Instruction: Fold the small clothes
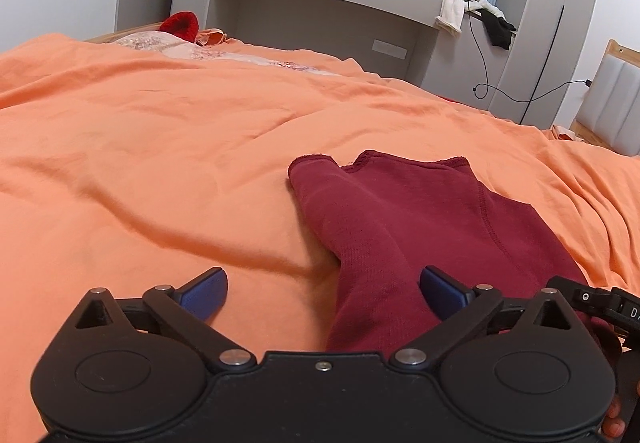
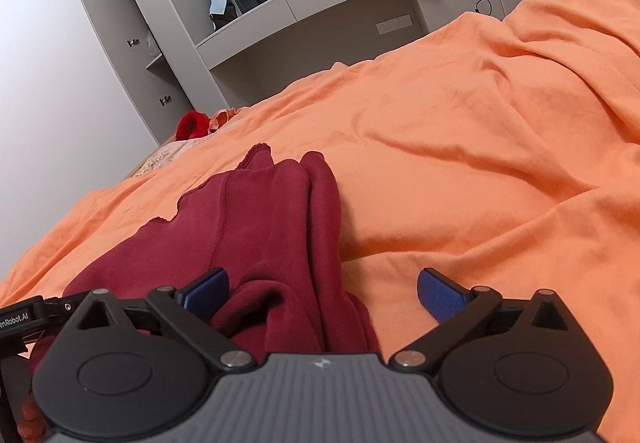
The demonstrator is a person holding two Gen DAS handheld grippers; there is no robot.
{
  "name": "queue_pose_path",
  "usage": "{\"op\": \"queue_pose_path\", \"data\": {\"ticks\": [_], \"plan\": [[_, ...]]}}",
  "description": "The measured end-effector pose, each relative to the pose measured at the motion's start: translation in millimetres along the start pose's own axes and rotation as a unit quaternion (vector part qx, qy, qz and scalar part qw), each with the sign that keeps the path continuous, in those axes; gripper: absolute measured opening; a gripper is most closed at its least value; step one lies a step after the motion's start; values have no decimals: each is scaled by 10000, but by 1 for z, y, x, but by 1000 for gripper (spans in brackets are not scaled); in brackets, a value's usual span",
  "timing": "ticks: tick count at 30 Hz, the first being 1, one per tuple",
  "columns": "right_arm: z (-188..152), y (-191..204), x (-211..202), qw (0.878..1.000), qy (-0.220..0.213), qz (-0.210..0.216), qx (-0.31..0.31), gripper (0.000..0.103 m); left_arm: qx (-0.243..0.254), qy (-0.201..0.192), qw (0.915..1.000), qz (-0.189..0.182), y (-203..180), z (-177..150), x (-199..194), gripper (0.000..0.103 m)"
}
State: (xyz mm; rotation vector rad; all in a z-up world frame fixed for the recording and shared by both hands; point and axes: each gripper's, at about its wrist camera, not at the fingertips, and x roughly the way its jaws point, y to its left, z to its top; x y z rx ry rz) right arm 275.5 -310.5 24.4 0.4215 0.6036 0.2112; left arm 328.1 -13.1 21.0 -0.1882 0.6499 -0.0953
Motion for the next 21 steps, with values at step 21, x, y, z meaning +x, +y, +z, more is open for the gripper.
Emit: {"op": "queue_pose_path", "data": {"ticks": [21], "plan": [[-15, 31, -66, 9939, -810, -350, -663, 103, 727, -855, 9936, -151, -17, -25, -55, 102]]}}
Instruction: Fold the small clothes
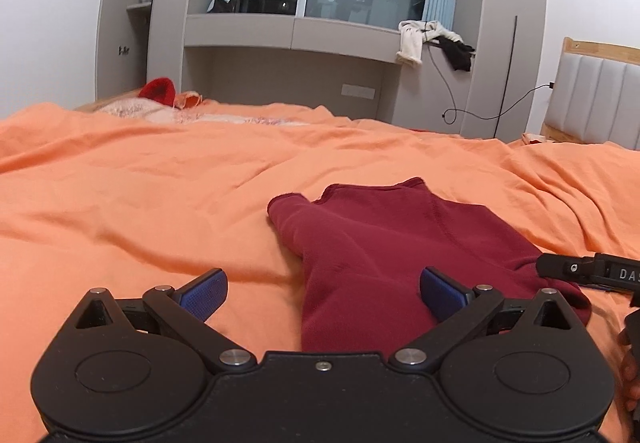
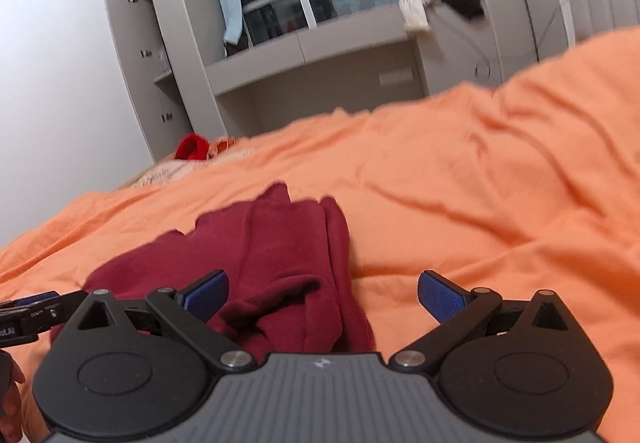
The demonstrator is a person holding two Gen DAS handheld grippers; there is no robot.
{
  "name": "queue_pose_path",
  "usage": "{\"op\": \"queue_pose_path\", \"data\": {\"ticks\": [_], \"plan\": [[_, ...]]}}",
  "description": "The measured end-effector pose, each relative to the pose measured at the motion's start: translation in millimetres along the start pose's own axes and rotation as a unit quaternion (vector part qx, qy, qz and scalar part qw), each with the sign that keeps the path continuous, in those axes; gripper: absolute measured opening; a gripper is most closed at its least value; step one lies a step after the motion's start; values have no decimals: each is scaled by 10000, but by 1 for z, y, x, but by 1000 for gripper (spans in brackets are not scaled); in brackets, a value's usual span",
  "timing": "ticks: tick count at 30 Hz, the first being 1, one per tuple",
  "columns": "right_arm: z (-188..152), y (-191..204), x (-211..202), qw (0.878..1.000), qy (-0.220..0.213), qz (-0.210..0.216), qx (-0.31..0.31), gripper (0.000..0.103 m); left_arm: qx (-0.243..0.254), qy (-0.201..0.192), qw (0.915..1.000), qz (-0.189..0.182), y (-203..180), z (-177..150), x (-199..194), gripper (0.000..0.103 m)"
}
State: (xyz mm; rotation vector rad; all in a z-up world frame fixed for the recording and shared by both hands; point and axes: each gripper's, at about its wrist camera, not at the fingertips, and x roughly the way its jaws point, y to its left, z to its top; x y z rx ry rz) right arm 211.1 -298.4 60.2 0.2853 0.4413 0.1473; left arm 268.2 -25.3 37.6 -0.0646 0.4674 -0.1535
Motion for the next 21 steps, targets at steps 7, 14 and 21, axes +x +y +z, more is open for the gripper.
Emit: {"op": "queue_pose_path", "data": {"ticks": [7, 14, 21], "plan": [[-11, 9, -61, 9969, -777, -103, -6, 103, -27, -380, 9992, -131, -7, -7, -36, 102], [-29, 23, -108, 9906, -1313, -182, -337, 103, -277, -703, 9969, -228, -9, -22, -71, 102], [-45, 42, -134, 9828, -1677, -190, -753, 103, -178, -1047, 9942, -149, -14, -39, -100, 102]]}}
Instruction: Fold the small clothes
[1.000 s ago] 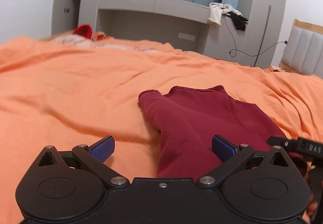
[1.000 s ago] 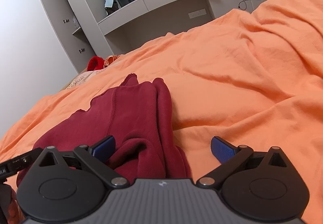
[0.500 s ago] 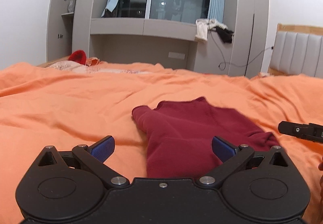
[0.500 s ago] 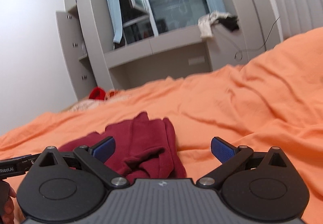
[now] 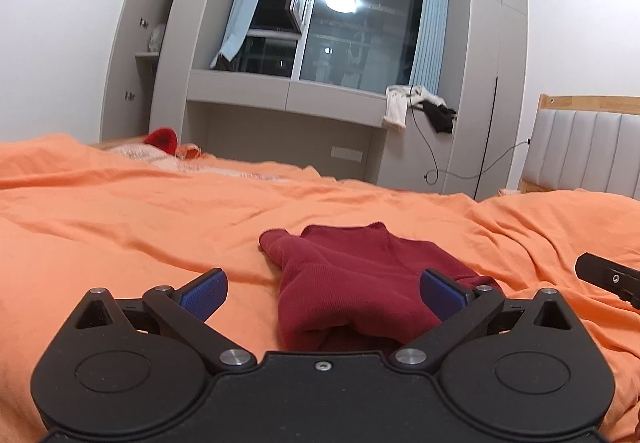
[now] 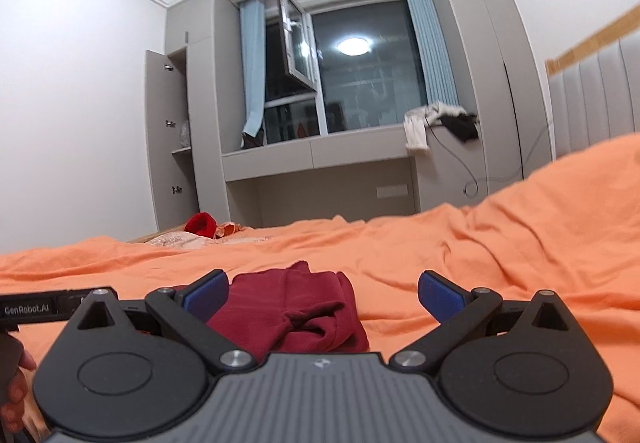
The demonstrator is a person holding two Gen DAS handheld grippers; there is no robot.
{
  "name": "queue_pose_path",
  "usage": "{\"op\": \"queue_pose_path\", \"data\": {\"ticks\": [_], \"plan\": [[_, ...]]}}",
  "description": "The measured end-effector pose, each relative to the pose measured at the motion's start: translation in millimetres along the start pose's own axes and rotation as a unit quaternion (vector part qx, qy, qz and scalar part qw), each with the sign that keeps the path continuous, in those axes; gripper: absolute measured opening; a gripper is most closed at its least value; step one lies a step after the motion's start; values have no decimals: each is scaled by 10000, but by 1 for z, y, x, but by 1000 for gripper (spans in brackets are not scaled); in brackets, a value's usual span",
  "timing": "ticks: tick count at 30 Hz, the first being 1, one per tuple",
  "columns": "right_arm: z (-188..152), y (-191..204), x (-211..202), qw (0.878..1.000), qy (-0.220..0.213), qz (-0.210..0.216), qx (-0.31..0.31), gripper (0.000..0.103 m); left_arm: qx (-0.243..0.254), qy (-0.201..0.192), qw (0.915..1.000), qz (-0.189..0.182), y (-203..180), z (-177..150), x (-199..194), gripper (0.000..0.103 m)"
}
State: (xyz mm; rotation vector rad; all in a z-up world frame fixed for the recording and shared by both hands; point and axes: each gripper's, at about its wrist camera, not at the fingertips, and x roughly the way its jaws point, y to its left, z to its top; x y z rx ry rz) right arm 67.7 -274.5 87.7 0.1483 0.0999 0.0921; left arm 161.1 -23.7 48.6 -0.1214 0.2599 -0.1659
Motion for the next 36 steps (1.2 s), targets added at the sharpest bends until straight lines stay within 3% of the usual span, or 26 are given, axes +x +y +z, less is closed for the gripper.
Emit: {"op": "queue_pose_path", "data": {"ticks": [11, 21, 36], "plan": [[-9, 20, -33, 9994, -260, 24, -226, 103, -126, -447, 9989, 84, 2, -12, -42, 102], [-21, 29, -68, 9992, -249, 96, -307, 103, -41, -405, 9991, 135, 0, -33, -79, 102], [-46, 33, -99, 9980, 92, -426, -459, 103, 301, -232, 9992, 140, -7, -57, -110, 102]]}}
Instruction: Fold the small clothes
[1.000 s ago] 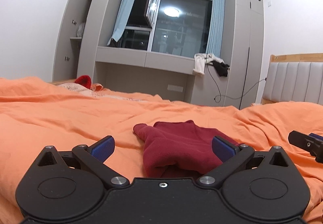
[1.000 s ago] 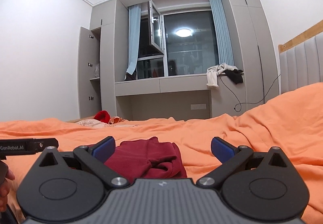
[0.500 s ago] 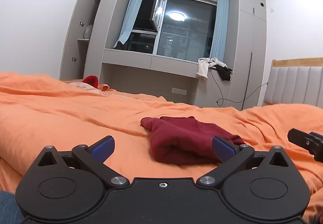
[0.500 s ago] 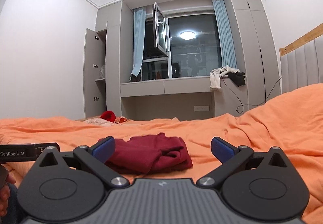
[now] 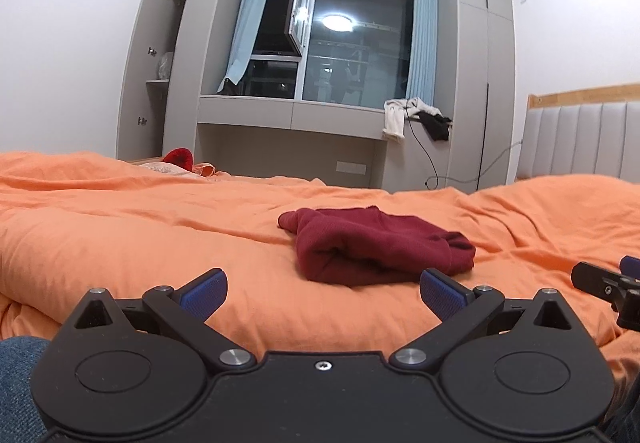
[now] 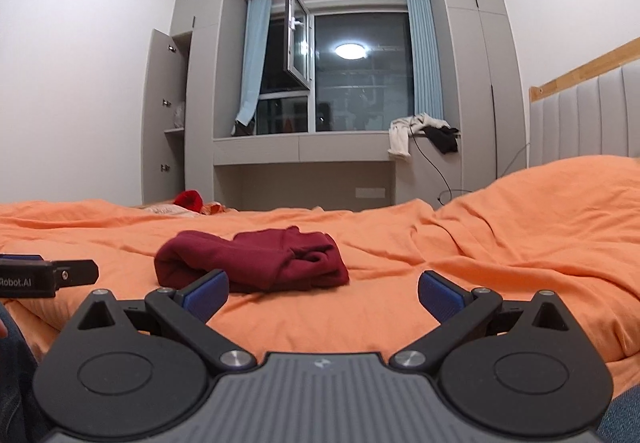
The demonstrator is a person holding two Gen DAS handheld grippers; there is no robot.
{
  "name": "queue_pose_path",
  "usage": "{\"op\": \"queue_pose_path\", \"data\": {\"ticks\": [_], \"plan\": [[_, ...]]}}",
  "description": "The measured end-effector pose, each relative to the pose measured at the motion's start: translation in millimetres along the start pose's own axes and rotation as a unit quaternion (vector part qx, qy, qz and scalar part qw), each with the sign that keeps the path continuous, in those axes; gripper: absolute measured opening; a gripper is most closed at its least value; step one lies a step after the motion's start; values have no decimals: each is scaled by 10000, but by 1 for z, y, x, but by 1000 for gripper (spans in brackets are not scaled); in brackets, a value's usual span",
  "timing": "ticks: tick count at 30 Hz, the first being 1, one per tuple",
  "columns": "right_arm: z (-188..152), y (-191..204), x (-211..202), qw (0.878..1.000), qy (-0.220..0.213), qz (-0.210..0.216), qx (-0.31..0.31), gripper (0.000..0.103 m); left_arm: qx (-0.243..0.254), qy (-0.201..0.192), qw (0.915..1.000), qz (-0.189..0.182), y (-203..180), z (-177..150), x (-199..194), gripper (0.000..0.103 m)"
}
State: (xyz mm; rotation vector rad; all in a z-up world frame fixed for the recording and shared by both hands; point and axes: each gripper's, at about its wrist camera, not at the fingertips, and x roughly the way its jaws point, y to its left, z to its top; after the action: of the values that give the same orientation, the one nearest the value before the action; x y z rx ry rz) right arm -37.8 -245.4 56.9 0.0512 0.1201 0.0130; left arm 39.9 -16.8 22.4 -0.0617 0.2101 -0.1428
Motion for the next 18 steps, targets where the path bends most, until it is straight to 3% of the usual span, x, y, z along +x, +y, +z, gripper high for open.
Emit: {"op": "queue_pose_path", "data": {"ticks": [18], "plan": [[-5, -2, 4, 9999, 131, -63, -14, 103, 302, 274, 9992, -3, -11, -7, 10, 102]]}}
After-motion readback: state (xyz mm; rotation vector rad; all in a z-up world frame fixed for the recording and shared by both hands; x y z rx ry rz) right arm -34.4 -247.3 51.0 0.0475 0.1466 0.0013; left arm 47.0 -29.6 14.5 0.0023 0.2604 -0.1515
